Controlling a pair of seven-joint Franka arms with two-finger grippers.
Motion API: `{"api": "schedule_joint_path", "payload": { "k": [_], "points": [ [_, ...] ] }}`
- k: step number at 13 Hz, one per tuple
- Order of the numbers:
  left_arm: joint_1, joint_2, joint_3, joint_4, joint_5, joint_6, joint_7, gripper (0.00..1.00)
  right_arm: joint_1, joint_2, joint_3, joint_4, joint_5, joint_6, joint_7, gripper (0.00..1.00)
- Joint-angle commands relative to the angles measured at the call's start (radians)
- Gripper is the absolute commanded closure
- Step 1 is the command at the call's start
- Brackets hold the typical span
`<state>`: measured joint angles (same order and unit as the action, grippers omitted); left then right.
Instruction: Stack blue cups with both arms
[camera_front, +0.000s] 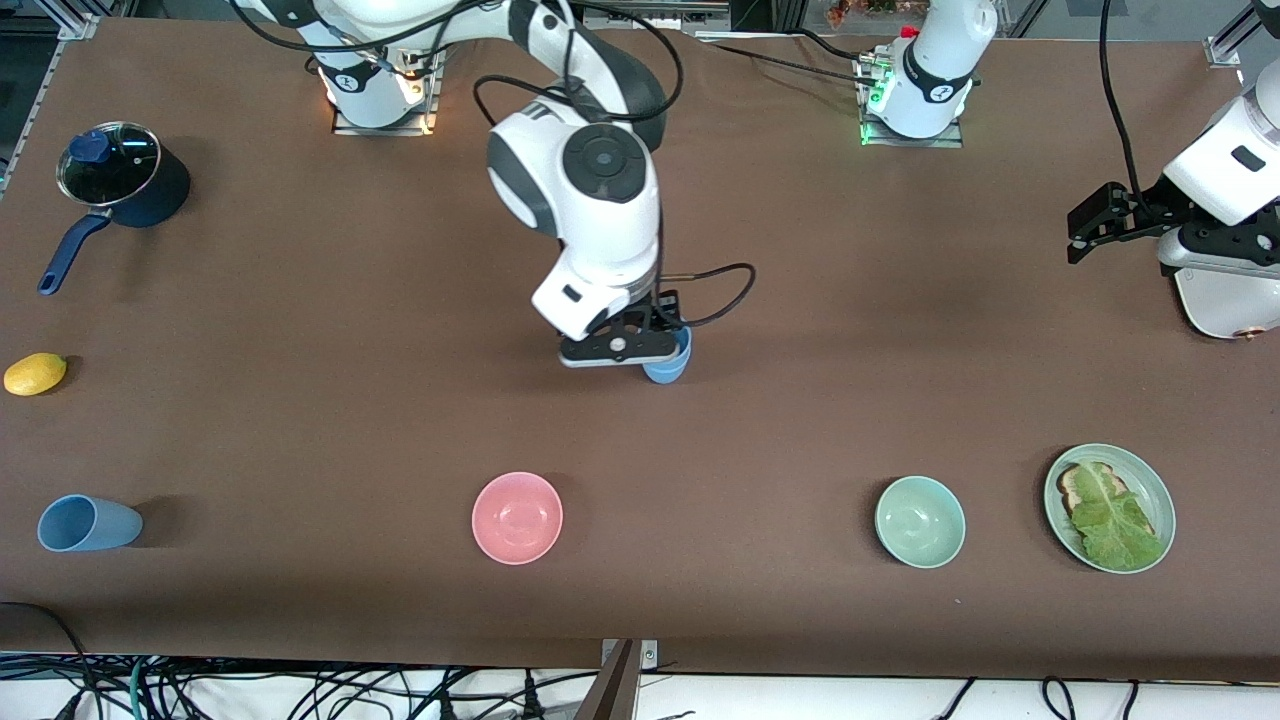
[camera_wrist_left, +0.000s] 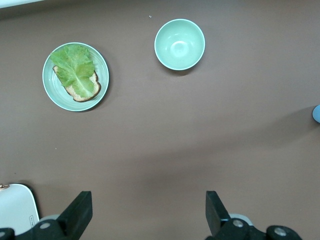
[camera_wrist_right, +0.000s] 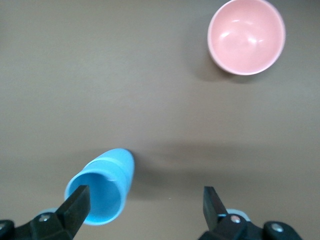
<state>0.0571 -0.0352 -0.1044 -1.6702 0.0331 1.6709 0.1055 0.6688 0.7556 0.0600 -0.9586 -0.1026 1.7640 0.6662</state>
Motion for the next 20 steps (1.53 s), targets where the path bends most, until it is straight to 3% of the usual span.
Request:
{"api": "schedule_joint_path", "payload": {
  "k": [1, 7, 9, 15, 20],
  "points": [
    [0.012, 0.000, -0.012, 0.015, 0.005, -0.016, 0.005, 0.00, -0.029, -0.022, -0.002, -0.006, 0.018, -0.067, -0.054, 0.00],
    [-0.002, 0.000, -0.008, 0.015, 0.005, -0.016, 0.003, 0.00, -0.164, -0.056, -0.003, -0.014, 0.067, -0.103, -0.134, 0.00],
    [0.007, 0.000, -0.008, 0.015, 0.005, -0.016, 0.011, 0.00, -0.213, -0.088, -0.003, -0.064, 0.067, -0.101, -0.163, 0.00],
    [0.012, 0.000, -0.009, 0.017, 0.002, -0.016, 0.019, 0.00, -0.412, -0.277, -0.006, -0.336, 0.061, -0.060, -0.338, 0.00],
    [0.012, 0.001, -0.009, 0.017, -0.012, -0.014, 0.020, 0.00, -0.515, -0.473, -0.036, -0.632, 0.054, 0.098, -0.362, 0.00]
  ]
}}
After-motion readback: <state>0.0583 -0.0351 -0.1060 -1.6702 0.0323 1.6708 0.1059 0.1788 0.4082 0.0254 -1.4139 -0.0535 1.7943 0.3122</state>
